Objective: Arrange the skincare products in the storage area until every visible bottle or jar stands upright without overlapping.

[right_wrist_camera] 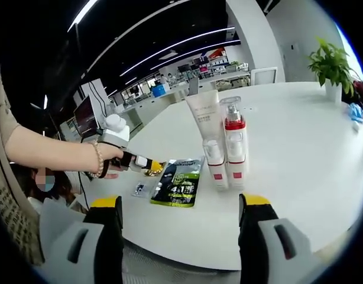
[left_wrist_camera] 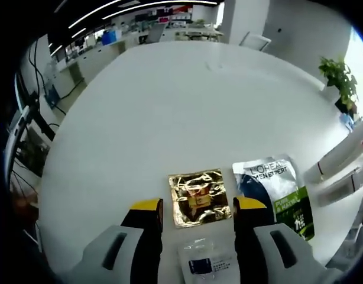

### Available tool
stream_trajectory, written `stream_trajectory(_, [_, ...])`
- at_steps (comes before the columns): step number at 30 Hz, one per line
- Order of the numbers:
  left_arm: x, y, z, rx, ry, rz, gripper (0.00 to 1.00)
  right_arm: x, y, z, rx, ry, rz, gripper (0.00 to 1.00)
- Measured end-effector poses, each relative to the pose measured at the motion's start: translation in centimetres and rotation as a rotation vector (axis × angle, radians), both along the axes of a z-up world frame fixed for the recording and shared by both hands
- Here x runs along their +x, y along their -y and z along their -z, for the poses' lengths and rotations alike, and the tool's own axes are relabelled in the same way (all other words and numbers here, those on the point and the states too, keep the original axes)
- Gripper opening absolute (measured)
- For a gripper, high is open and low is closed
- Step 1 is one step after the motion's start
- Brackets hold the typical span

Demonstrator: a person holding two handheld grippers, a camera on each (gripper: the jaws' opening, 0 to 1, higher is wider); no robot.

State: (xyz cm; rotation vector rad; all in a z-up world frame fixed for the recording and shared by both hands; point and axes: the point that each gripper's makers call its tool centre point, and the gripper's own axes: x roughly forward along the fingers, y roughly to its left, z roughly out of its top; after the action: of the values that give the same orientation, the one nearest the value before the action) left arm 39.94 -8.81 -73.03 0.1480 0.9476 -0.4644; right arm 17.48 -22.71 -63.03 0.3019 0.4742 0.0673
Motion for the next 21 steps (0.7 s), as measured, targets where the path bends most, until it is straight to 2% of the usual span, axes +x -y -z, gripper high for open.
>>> stream_trajectory(3, [-0.1, -0.5, -1.0, -0.040, 0.013, -0.004, 0.52, 0.0, -0.1, 0.0, -0.005, 0.002, -0.008, 0.81])
stream_trajectory(6, [-0.8, -0.7, -2.6, -0.129, 0.031, 0.008, 0.61, 0.0, -0.2, 0.0, -0.013, 0.008, -0.016, 0.82])
stream_trajectory(7, [-1.0, -1.1, -2.8, -0.135, 0.034, 0.011, 0.64, 0.0, -0.3, 0.0, -0.014, 0.009, -0.018, 0.82])
stream_trajectory(10, [-1.9, -1.9, -4.2, -0.215, 0.076, 0.042, 0.72, -0.2, -0.3, 0.0, -0.019, 0.012, -0.023, 0.81])
stream_trajectory(16, [-4.4, -4.5, -5.3, -0.257, 0.105, 0.104, 0.84, -0.1, -0.4, -0.3, -0.021, 0.026, -0.024, 0.81])
stream_trajectory(21, [-7.2, -6.8, -6.8, -0.320, 0.130, 0.160, 0.91, -0.1, -0.8, -0.4, -0.042, 0.031, -0.050, 0.82])
